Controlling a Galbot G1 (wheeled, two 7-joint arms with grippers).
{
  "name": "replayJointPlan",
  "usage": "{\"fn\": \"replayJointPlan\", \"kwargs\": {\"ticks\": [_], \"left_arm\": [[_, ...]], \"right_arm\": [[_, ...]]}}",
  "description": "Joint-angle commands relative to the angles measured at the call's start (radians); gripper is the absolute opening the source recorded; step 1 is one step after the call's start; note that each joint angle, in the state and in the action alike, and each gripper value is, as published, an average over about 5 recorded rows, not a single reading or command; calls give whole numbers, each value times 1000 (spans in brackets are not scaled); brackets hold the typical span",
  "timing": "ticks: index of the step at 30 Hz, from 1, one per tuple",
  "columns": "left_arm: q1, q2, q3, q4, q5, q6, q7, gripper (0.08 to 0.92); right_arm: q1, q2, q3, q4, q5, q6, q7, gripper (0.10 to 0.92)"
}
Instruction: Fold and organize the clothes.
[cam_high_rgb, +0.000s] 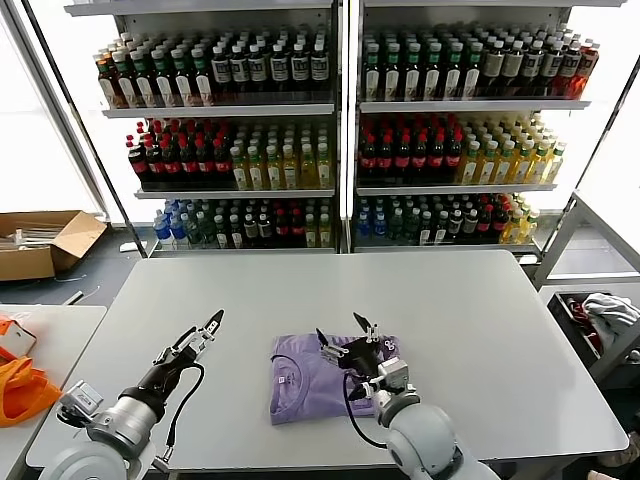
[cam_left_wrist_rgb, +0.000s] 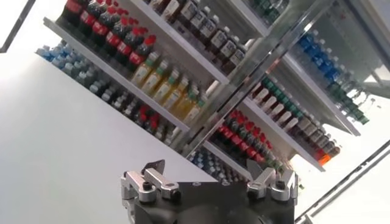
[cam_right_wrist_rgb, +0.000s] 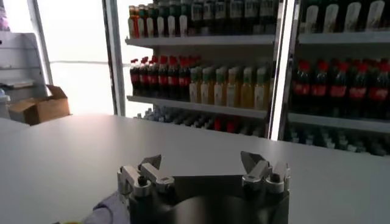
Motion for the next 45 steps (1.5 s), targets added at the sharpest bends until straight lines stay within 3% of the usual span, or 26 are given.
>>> {"fn": "replayJointPlan", "kwargs": {"ticks": [1,7,16,23,45], "left_arm": [[11,5,-39,6,41,-13,56,823],[14,-2,-127,4,64,-8,137,823],[64,-52,-211,-28,416,-12,296,823],[73,-111,-361,-33,671,-13,448,823],[89,-157,-418,-12,737,-69,551,823]], "right_arm": [[-260,-91,487,259,32,201,-197,823],[-484,-78,841,250,179,248,-325,823],[-561,0,957,221,135,299,-332,823],[-580,23,978,201,123,312,-334,823],[-578,73,986,192,43,352,-360,823]]}}
